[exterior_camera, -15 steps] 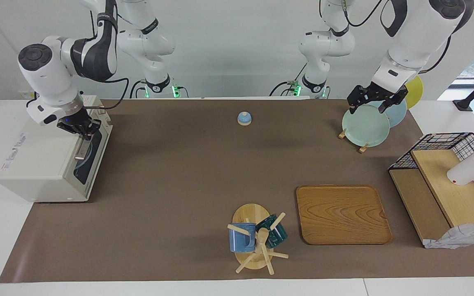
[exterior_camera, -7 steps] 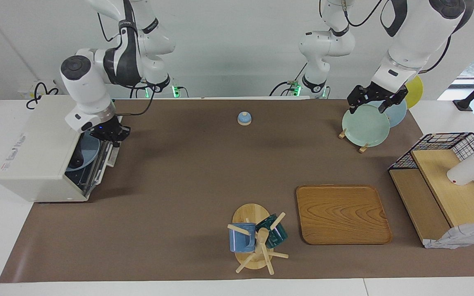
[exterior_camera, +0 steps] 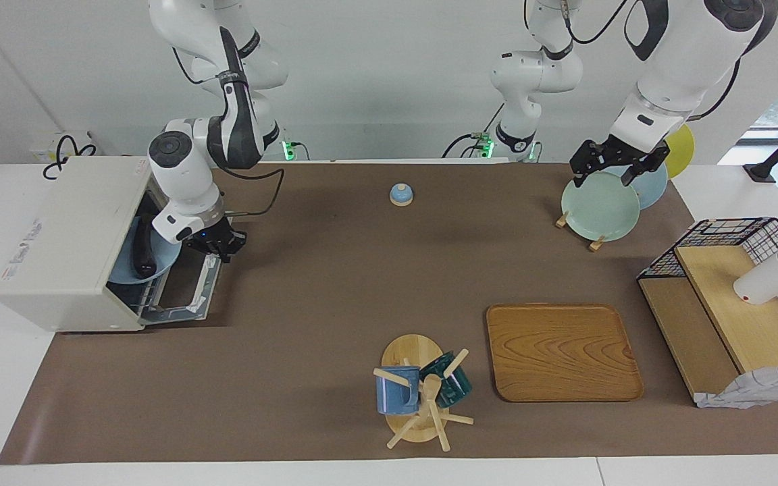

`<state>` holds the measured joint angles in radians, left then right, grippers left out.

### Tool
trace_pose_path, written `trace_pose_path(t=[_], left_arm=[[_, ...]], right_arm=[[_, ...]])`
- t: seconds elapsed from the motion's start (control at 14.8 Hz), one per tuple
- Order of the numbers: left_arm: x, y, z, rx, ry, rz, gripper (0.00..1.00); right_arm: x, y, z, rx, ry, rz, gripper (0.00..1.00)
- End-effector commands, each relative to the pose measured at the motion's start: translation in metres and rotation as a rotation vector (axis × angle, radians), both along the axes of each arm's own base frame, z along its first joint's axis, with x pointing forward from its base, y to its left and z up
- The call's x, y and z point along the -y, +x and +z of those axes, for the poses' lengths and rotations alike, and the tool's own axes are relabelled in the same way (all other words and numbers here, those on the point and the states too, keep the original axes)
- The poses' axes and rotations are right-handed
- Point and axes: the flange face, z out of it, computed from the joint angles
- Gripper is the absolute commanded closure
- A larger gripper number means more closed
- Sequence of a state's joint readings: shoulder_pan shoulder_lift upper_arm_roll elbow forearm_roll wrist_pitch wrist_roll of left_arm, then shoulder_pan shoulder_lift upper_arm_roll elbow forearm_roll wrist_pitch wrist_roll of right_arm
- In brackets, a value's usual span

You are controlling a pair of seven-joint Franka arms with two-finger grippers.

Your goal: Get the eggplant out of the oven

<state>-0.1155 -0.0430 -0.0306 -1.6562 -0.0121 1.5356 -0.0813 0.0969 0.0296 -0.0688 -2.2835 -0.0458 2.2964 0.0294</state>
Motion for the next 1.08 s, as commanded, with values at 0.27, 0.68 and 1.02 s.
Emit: trace_pose_path(t=[0.27, 0.68, 1.02], left_arm=[[-0.002, -0.003, 0.004, 0.010, 0.023, -0.005, 0.00], [-0.002, -0.003, 0.004, 0.010, 0.023, -0.005, 0.00], [-0.002, -0.003, 0.004, 0.010, 0.023, -0.005, 0.00]], right_arm=[[-0.013, 0.005, -0.020, 0.022, -0.009, -0.040, 1.00], [-0.035, 0.031, 0.038, -0.052, -0.026, -0.021, 0.64], [0.034, 0.028, 0.063, -0.088, -0.039, -0.033, 0.53]])
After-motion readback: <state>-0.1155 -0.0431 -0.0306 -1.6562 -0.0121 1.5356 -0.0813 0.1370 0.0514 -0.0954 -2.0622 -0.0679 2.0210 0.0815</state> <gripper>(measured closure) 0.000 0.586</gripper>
